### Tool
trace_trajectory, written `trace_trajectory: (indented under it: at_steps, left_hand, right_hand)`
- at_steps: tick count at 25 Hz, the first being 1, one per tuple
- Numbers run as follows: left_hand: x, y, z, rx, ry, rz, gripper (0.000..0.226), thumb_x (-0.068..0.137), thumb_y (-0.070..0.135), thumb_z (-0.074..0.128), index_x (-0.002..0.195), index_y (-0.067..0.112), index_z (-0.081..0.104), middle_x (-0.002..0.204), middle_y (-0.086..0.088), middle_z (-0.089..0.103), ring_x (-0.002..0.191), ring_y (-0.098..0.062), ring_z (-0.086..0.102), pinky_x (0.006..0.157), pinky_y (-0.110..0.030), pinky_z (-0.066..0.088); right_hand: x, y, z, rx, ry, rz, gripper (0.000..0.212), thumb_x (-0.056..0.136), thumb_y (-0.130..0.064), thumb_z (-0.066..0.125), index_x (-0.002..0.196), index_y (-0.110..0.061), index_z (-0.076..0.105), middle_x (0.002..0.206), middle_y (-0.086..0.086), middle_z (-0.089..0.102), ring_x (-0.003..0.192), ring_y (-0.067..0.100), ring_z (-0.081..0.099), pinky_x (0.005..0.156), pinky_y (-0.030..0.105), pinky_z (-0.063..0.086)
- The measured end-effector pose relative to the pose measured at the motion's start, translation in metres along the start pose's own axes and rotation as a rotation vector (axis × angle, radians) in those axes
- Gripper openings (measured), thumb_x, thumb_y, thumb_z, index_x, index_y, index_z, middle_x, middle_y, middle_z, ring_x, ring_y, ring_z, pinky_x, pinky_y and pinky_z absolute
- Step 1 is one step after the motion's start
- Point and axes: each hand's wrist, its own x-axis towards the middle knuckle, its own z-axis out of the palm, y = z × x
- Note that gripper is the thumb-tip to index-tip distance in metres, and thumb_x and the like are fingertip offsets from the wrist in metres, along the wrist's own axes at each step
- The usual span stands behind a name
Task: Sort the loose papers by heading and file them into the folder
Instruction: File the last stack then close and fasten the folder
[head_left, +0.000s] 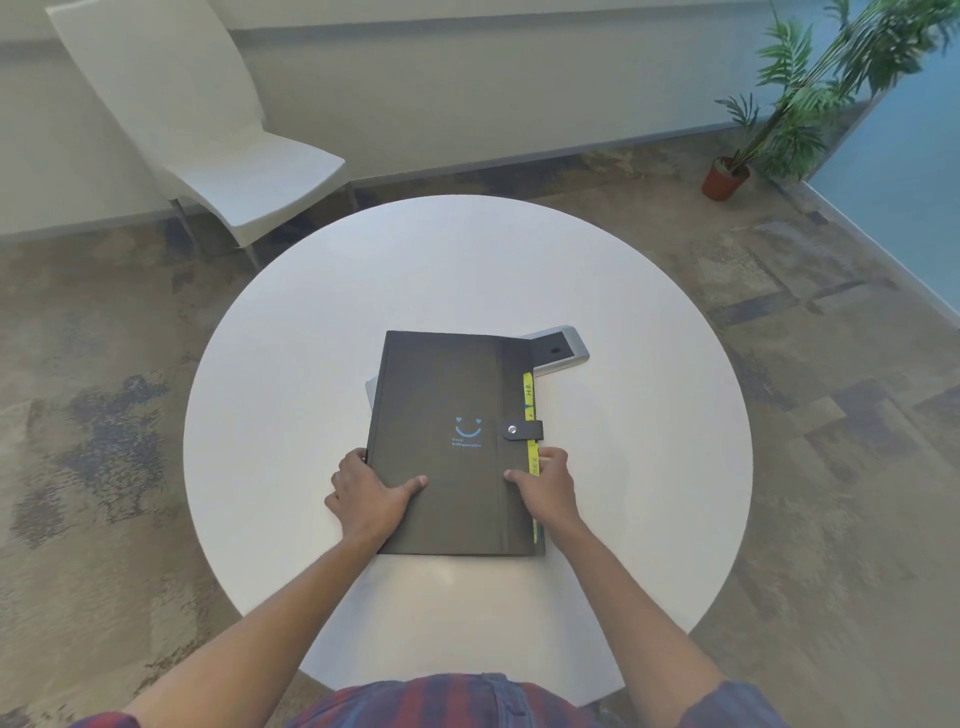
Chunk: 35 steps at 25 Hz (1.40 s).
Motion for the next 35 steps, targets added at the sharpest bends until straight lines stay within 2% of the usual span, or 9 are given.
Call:
trace_trajectory:
  at_steps: [3, 6, 9, 11, 14, 18, 21, 25, 35]
  left_hand:
    - [0.021, 0.011, -0.008, -0.273, -0.091, -0.037, 0.095, 0.054, 0.046, 0.089, 0.128, 0.016, 0.039, 0.124, -0.003, 0.059, 0.114, -0.028, 0.058, 0.102, -0.048, 0.044]
    - [0.052, 0.037, -0.019, -0.450, -0.120, -0.025, 0.084, 0.065, 0.025, 0.089, 0.131, 0.015, 0.038, 0.125, -0.003, 0.059, 0.107, -0.023, 0.061, 0.096, -0.041, 0.051]
    - [0.091, 0.070, -0.025, -0.471, -0.129, 0.028, 0.075, 0.074, 0.009, 0.080, 0.136, 0.012, 0.039, 0.125, -0.002, 0.058, 0.106, -0.022, 0.060, 0.090, -0.033, 0.048]
    - [0.123, 0.085, -0.025, -0.467, -0.155, 0.029, 0.074, 0.074, 0.006, 0.076, 0.139, 0.012, 0.041, 0.132, -0.003, 0.056, 0.114, -0.025, 0.058, 0.095, -0.035, 0.048]
    - [0.164, 0.096, -0.022, -0.374, -0.233, 0.010, 0.084, 0.069, 0.014, 0.079, 0.144, 0.016, 0.041, 0.147, -0.004, 0.045, 0.131, -0.025, 0.045, 0.110, -0.042, 0.040]
    - [0.192, 0.099, -0.015, -0.077, -0.257, 0.166, 0.087, 0.070, 0.031, 0.083, 0.145, 0.028, 0.039, 0.149, -0.003, 0.034, 0.138, -0.028, 0.032, 0.114, -0.049, 0.032]
    - [0.213, 0.097, -0.014, 0.143, -0.269, 0.281, 0.091, 0.074, 0.050, 0.078, 0.150, 0.037, 0.028, 0.158, -0.002, 0.021, 0.145, -0.024, 0.022, 0.118, -0.053, 0.021]
    - [0.239, 0.101, -0.007, 0.323, -0.292, 0.350, 0.091, 0.081, 0.059, 0.067, 0.154, 0.036, 0.017, 0.164, -0.002, 0.004, 0.151, -0.018, -0.009, 0.119, -0.055, -0.004]
    - [0.276, 0.133, 0.000, 0.381, -0.328, 0.306, 0.090, 0.085, 0.055, 0.065, 0.155, 0.037, 0.012, 0.165, -0.004, -0.006, 0.152, -0.022, -0.007, 0.119, -0.056, 0.001]
  right_hand:
    - [0.004, -0.027, -0.004, 0.078, 0.070, -0.103, 0.051, 0.083, -0.009, 0.070, 0.129, -0.015, 0.048, 0.113, -0.001, 0.062, 0.107, 0.025, 0.062, 0.094, 0.037, 0.049]
    - [0.024, -0.063, -0.003, 0.086, 0.051, -0.202, 0.053, 0.083, -0.003, 0.068, 0.132, -0.017, 0.054, 0.112, -0.001, 0.062, 0.104, 0.025, 0.063, 0.092, 0.033, 0.049]
    - [0.054, -0.100, -0.001, 0.051, 0.036, -0.307, 0.051, 0.081, 0.000, 0.064, 0.128, -0.019, 0.057, 0.103, 0.001, 0.068, 0.098, 0.029, 0.066, 0.077, 0.029, 0.049]
    - [0.072, -0.124, 0.000, 0.022, 0.012, -0.337, 0.062, 0.083, 0.004, 0.060, 0.140, -0.018, 0.047, 0.104, -0.003, 0.063, 0.097, 0.024, 0.062, 0.076, 0.026, 0.044]
    - [0.102, -0.148, 0.006, -0.136, -0.038, -0.352, 0.076, 0.085, 0.002, 0.059, 0.152, -0.020, 0.031, 0.131, 0.004, 0.057, 0.114, 0.026, 0.055, 0.087, 0.028, 0.043]
    - [0.138, -0.158, 0.020, -0.342, -0.116, -0.418, 0.081, 0.087, -0.005, 0.060, 0.157, -0.016, 0.021, 0.157, 0.006, 0.037, 0.140, 0.028, 0.040, 0.111, 0.041, 0.039]
    - [0.160, -0.163, 0.026, -0.458, -0.140, -0.427, 0.086, 0.090, -0.011, 0.063, 0.159, -0.017, 0.011, 0.161, 0.010, 0.027, 0.141, 0.033, 0.039, 0.111, 0.045, 0.039]
    - [0.186, -0.169, 0.033, -0.552, -0.140, -0.423, 0.086, 0.095, -0.015, 0.063, 0.159, -0.016, 0.006, 0.166, 0.013, 0.011, 0.149, 0.033, 0.025, 0.115, 0.044, 0.031]
    - [0.216, -0.188, 0.039, -0.699, -0.014, -0.418, 0.077, 0.097, -0.026, 0.059, 0.158, -0.016, 0.013, 0.166, 0.006, 0.015, 0.149, 0.027, 0.023, 0.111, 0.049, 0.036]
